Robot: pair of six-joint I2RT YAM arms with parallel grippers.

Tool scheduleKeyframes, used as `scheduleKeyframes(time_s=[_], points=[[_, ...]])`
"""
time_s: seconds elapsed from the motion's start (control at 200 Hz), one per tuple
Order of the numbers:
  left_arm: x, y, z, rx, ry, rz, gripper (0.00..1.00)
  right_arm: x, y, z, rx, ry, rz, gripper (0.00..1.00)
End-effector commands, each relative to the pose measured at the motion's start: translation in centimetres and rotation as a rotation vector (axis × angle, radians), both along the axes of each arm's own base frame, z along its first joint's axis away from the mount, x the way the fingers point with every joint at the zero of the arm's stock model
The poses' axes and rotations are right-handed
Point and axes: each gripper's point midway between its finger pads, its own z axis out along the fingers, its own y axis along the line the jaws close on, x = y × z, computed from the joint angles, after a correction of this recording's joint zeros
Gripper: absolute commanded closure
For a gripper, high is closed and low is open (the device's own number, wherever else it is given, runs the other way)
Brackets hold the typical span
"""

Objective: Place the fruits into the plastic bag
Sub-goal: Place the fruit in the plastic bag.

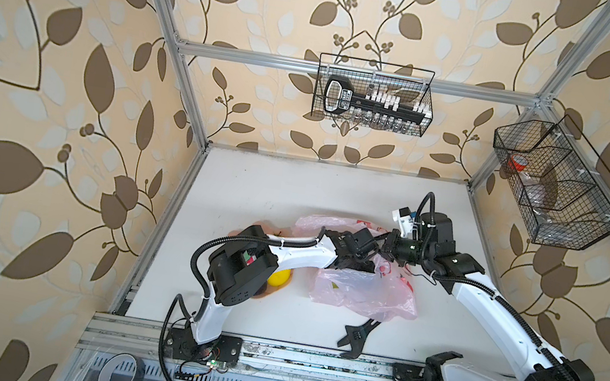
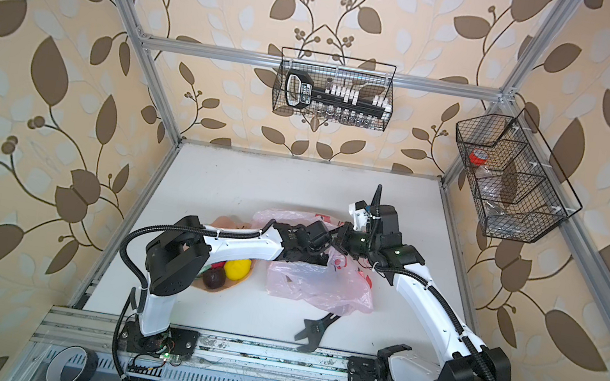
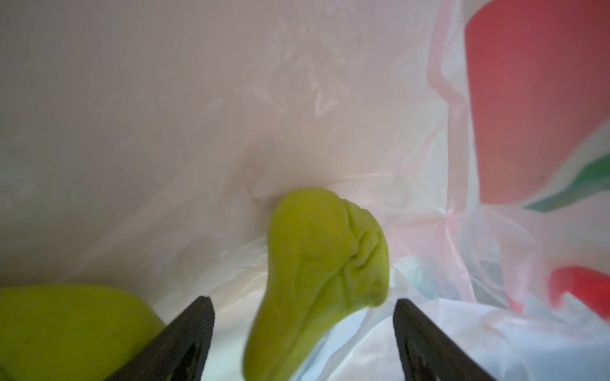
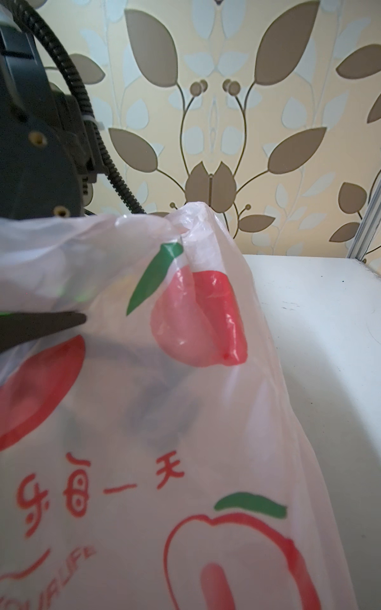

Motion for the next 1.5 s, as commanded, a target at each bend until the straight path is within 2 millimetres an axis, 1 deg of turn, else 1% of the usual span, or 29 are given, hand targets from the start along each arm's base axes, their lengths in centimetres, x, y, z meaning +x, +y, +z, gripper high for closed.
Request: scheduleKeyframes(time_s=[0.0, 0.315, 0.38, 0.485, 0.62, 0.905, 1.1, 1.149, 1.184, 1.199, 1.219, 1.264, 1.394, 1.494], points=[[0.5, 0.9, 4.3, 0.004, -0.094, -0.017, 0.12, -0.3, -0.2, 0.7, 0.006, -0.022, 0.009, 1.00], [1.0, 3.2, 6.0, 0.063, -0.163, 0.006, 0.11, -0.5, -0.7, 0.8, -0.002, -0.025, 0.001, 1.00], [1.2, 3.7, 6.6, 0.068, -0.181, 0.016, 0.11, -0.6, -0.7, 0.9, -0.002, -0.027, 0.002, 1.00], [1.6, 5.0, 7.5, 0.097, -0.212, 0.048, 0.10, -0.6, -0.8, 0.9, -0.004, -0.027, 0.001, 1.00], [1.7, 6.5, 9.0, 0.112, -0.242, 0.074, 0.09, -0.7, -0.9, 0.9, -0.007, -0.028, 0.001, 1.00], [1.2, 10.5, 10.5, 0.176, -0.261, 0.121, 0.09, -0.6, -1.0, 1.0, -0.008, -0.031, 0.004, 1.00], [0.5, 13.2, 11.3, 0.153, -0.251, 0.176, 0.09, -0.5, -1.0, 1.0, -0.010, -0.030, 0.006, 1.00], [0.3, 14.0, 11.6, 0.167, -0.259, 0.181, 0.09, -0.5, -1.0, 1.0, -0.009, -0.029, 0.006, 1.00], [0.2, 14.6, 11.3, 0.193, -0.259, 0.184, 0.09, -0.5, -1.0, 1.1, -0.009, -0.031, 0.007, 1.00], [0.0, 15.1, 12.2, 0.180, -0.274, 0.191, 0.09, -0.5, -1.0, 1.2, -0.009, -0.032, 0.007, 1.00], [0.0, 15.6, 12.4, 0.187, -0.282, 0.200, 0.09, -0.4, -1.0, 1.2, -0.009, -0.034, 0.006, 1.00], [-0.1, 16.6, 12.6, 0.197, -0.284, 0.219, 0.09, -0.4, -1.0, 1.3, -0.010, -0.035, 0.007, 1.00], [-0.2, 18.6, 13.8, 0.168, -0.291, 0.266, 0.09, -0.4, -0.9, 1.2, -0.009, -0.032, 0.012, 1.00], [-0.4, 20.5, 13.9, 0.194, -0.289, 0.284, 0.08, -0.4, -0.9, 1.2, -0.012, -0.032, 0.013, 1.00]])
